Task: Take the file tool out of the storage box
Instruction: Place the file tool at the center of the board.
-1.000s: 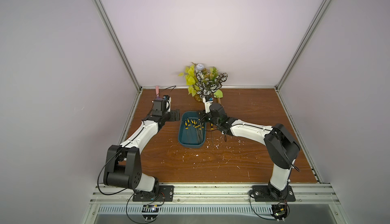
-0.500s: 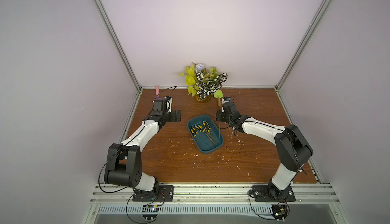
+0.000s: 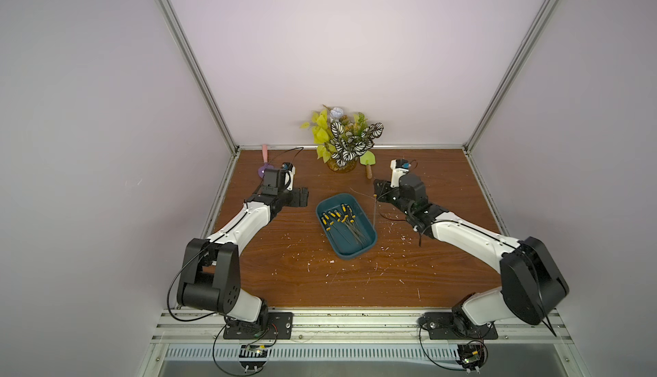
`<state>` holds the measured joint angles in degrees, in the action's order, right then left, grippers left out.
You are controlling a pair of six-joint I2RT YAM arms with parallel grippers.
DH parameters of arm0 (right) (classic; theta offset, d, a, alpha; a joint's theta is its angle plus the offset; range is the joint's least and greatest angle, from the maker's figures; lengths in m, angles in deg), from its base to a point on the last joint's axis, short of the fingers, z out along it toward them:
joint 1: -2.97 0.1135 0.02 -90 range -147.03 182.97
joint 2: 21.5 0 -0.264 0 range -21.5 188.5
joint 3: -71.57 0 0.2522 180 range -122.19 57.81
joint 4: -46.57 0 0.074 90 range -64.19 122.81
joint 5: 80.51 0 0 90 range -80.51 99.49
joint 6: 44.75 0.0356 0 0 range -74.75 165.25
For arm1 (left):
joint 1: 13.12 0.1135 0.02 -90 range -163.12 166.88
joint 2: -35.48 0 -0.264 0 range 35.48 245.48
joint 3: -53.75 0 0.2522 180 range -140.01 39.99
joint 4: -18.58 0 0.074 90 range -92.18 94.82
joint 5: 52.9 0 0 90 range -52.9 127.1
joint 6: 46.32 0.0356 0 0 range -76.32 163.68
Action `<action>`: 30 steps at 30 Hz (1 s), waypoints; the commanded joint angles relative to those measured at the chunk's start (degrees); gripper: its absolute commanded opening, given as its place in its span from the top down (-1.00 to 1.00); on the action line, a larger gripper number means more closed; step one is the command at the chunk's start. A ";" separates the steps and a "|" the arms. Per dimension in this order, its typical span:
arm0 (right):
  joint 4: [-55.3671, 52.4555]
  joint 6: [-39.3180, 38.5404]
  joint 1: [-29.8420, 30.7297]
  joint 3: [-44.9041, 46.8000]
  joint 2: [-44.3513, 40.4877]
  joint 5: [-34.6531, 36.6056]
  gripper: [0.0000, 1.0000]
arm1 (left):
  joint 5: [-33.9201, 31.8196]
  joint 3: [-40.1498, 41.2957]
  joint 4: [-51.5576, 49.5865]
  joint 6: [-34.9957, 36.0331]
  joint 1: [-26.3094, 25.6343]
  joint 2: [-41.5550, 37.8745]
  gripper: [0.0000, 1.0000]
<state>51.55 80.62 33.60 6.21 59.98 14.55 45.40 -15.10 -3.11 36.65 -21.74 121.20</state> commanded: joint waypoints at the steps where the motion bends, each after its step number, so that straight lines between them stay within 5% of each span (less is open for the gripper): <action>1: 1.62 1.01 -3.02 0.07 -3.19 0.05 1.00 | -0.48 -1.05 -1.10 0.73 -0.44 0.93 -1.00; 10: -18.61 -11.75 -7.17 -8.80 8.96 -4.64 1.00 | 1.50 -4.68 -9.41 -0.86 -2.39 2.98 -1.00; 18: -24.08 -14.82 -7.07 -14.94 17.38 -6.54 1.00 | 12.49 -2.97 -14.66 -13.21 -3.97 -1.31 -0.75; 30: -27.22 -17.26 -6.42 -18.00 20.94 -6.73 1.00 | 8.63 -0.19 -15.45 -18.91 -10.05 2.22 -0.34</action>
<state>25.17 64.69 26.65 -9.68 81.33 8.78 54.97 -15.41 -16.99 19.30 -29.92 122.25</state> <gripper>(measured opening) 0.187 0.678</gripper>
